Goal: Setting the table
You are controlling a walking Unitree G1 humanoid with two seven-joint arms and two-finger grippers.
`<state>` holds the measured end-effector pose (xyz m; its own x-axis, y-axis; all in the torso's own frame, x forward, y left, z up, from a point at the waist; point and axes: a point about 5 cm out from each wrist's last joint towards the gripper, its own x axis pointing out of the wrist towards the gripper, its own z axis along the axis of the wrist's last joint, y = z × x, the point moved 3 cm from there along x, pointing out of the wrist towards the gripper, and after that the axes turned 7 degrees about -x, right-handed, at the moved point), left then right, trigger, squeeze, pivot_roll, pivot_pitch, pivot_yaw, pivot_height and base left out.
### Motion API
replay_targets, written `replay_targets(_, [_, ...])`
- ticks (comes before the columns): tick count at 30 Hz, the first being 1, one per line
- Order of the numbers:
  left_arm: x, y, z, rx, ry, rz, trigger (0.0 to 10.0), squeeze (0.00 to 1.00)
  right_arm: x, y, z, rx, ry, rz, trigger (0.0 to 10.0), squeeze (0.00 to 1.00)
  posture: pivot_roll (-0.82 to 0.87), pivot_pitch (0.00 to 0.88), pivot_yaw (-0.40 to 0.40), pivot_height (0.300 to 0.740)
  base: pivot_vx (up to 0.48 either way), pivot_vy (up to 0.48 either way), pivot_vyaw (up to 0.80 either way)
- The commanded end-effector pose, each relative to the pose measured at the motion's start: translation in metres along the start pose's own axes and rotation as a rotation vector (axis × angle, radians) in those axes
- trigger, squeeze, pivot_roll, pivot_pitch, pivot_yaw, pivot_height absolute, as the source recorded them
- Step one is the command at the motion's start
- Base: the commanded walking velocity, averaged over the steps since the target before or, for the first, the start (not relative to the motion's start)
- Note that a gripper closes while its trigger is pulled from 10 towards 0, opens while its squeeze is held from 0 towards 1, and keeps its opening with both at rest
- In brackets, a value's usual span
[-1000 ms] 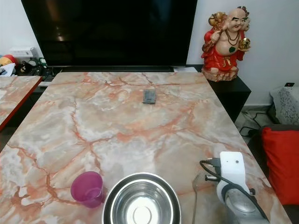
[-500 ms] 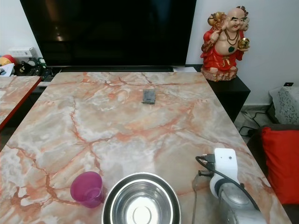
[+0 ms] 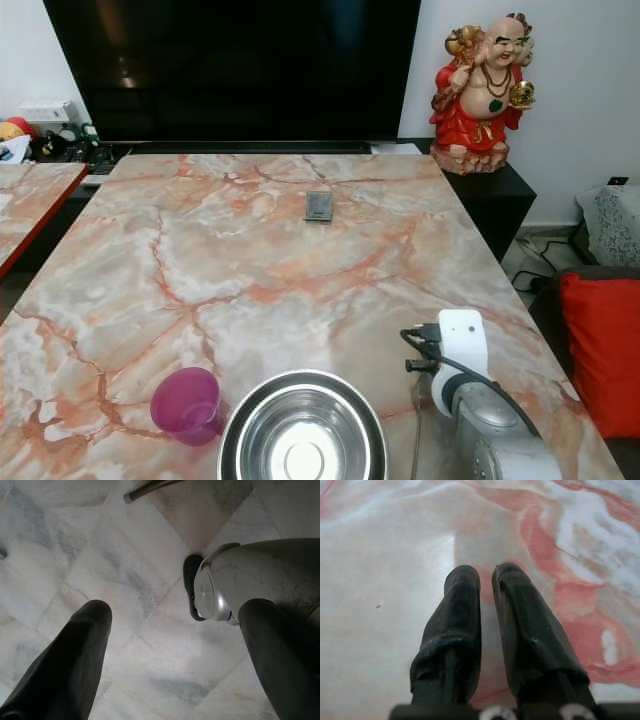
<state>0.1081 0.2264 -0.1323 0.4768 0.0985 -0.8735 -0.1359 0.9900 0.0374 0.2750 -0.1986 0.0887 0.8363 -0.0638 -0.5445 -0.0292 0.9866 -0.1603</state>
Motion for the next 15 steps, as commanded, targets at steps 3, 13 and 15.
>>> replay_targets(3, [0.000,-0.009,-0.005,-0.005,0.026,-0.029,10.0,0.00,-0.009,-0.018,-0.002,-0.001,-0.009,-0.081,10.0,0.00,-0.10,0.037,-0.065,0.740,0.000,0.000,0.00])
replay_targets(13, [0.001,-0.010,-0.005,-0.001,0.028,-0.035,10.0,0.00,-0.025,-0.010,-0.020,-0.070,0.074,0.060,10.0,0.00,-0.11,0.038,-0.067,0.740,0.000,0.000,0.00])
replay_targets(15, [0.001,-0.011,-0.005,-0.002,0.027,-0.035,10.0,0.00,-0.024,-0.005,-0.018,-0.078,0.068,0.089,10.0,0.00,-0.12,0.035,-0.069,0.740,0.000,0.000,0.00])
